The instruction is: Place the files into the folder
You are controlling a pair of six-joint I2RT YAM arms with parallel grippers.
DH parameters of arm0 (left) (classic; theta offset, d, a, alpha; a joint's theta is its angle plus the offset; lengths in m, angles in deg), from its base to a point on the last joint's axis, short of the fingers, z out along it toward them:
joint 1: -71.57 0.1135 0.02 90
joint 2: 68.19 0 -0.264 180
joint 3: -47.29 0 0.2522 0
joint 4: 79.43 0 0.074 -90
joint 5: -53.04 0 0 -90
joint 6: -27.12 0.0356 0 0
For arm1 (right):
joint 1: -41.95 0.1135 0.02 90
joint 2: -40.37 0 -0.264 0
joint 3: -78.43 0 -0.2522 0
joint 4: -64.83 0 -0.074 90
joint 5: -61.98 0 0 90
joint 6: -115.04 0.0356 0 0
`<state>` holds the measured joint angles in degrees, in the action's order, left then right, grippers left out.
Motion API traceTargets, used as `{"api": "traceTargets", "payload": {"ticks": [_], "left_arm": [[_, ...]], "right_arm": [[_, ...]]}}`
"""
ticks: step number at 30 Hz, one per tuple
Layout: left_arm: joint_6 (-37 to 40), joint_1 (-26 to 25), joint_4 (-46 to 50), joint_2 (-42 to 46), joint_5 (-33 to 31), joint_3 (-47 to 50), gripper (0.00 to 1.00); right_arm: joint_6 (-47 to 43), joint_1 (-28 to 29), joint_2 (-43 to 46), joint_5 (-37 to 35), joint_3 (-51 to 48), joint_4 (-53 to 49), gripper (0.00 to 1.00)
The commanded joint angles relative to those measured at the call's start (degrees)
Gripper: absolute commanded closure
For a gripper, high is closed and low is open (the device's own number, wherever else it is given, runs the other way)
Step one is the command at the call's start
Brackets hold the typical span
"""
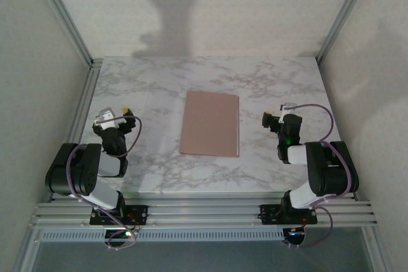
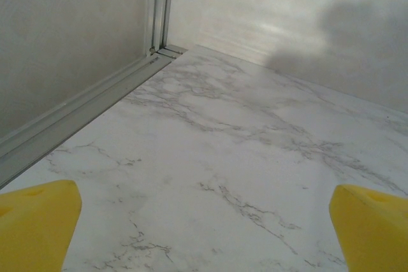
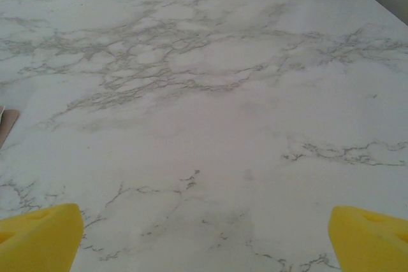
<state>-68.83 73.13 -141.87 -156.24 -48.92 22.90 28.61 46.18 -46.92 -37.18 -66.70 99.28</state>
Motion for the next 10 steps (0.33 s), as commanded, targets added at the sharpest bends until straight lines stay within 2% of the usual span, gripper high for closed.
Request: {"api": "traceTargets", "payload": {"ticks": [1,10], "left_arm": [[0.68,-0.37,-0.28,0.03,-1.13,-0.88,0.0],[0.68,-0.42,-0.27,0.0,-1.2,-0.89,0.01]], "right_arm": [[-1.02,0.25,-0.69,-1.19,0.88,-0.15,0.01],[-1.35,0.4,-0.76,-1.06,0.85,-0.06,0.01]]}}
